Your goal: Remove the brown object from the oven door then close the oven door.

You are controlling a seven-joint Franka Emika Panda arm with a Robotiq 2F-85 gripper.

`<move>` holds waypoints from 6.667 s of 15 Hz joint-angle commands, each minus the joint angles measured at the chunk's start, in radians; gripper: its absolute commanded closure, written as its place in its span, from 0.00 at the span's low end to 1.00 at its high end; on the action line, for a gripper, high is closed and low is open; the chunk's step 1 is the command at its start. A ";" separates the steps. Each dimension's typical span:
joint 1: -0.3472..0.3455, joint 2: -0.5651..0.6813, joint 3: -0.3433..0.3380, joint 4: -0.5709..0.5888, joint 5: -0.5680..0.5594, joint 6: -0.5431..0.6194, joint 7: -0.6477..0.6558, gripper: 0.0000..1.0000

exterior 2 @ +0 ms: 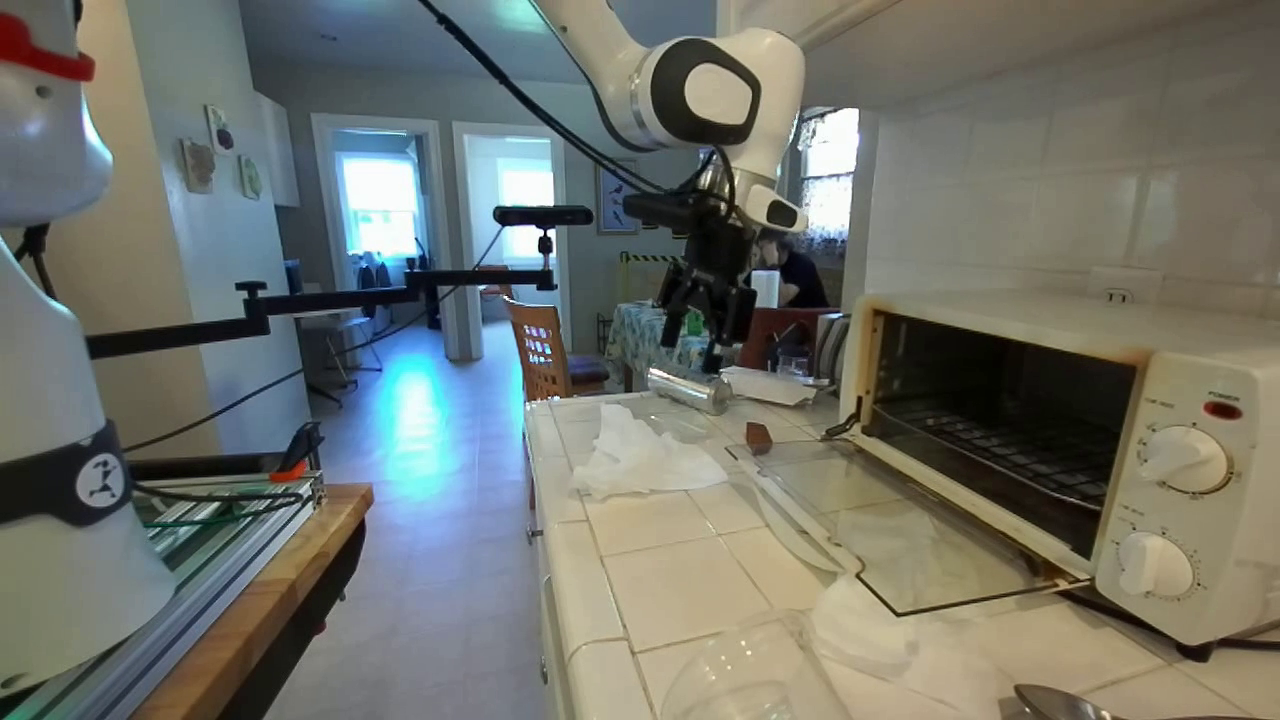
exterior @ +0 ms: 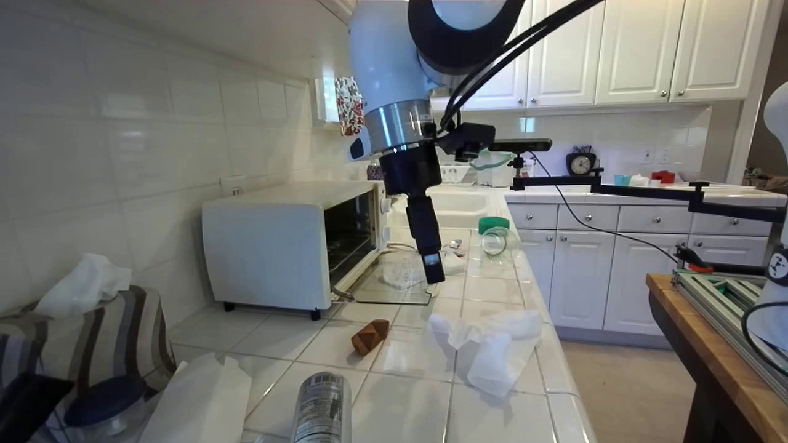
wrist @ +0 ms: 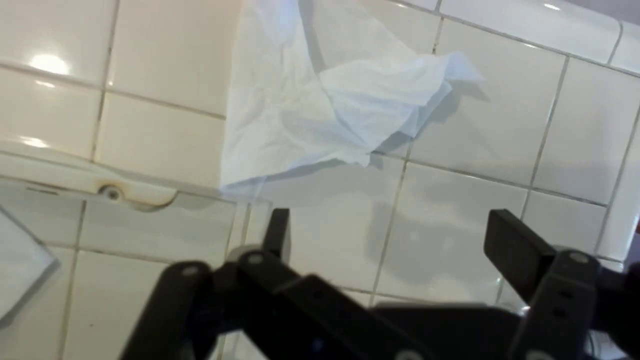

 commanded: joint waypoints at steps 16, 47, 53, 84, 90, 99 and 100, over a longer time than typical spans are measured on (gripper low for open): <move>0.097 0.029 -0.085 0.021 -0.397 -0.306 0.512 0.00; 0.194 0.194 -0.100 0.137 -0.923 -0.121 0.660 0.00; 0.196 0.244 -0.099 0.172 -0.967 -0.068 0.678 0.00; 0.219 0.273 -0.080 0.152 -0.930 -0.164 0.672 0.00; 0.220 0.252 -0.075 0.125 -0.929 -0.207 0.684 0.00; 0.214 0.196 -0.063 0.070 -0.940 -0.255 0.719 0.00; 0.213 0.190 -0.063 0.061 -0.941 -0.257 0.725 0.00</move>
